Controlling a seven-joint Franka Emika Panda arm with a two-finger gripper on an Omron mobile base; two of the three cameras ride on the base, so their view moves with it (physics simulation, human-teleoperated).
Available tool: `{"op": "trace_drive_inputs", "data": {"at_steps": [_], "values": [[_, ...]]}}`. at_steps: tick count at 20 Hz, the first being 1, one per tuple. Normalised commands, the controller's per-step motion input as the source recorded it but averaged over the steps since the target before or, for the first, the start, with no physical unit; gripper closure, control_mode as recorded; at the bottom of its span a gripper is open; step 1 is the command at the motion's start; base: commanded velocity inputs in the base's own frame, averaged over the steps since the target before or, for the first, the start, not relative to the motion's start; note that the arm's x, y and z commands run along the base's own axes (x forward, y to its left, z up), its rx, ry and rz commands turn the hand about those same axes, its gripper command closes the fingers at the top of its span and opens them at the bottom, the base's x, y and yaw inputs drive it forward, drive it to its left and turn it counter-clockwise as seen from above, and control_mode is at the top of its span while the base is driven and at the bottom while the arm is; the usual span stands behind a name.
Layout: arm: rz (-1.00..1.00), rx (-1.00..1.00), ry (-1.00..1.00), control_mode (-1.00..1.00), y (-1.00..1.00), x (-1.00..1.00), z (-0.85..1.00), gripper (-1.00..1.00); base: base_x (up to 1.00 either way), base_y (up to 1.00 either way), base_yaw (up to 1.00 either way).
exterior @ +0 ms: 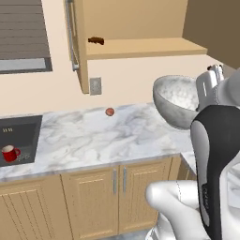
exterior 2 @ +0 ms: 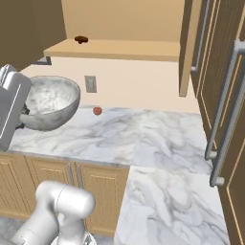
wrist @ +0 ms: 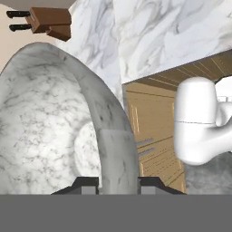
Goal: Pick the mug and place it in the sink. Pick the bowl and place it in the open cabinet and then close the cabinet.
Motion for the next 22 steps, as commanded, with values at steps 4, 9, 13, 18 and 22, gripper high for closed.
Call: {"op": "trace_drive_inputs", "data": {"at_steps": [4, 9, 13, 18, 22], "values": [[0.00, 0.00, 0.00, 1.00, 0.00, 0.00, 0.00, 1.00, 0.20, -0.90, 0.04], [0.00, 0.00, 0.00, 1.00, 0.00, 0.00, 0.00, 1.00, 0.99, -0.49, -0.02], [0.00, 0.00, 0.00, 1.00, 0.00, 0.00, 0.00, 1.00, 0.65, -0.18, 0.04], [0.00, 0.00, 0.00, 1.00, 0.00, 0.00, 0.00, 1.00, 0.60, -0.50, 0.23], [0.00, 0.00, 0.00, 1.00, 0.00, 0.00, 0.00, 1.00, 0.74, -0.67, 0.26]]}}
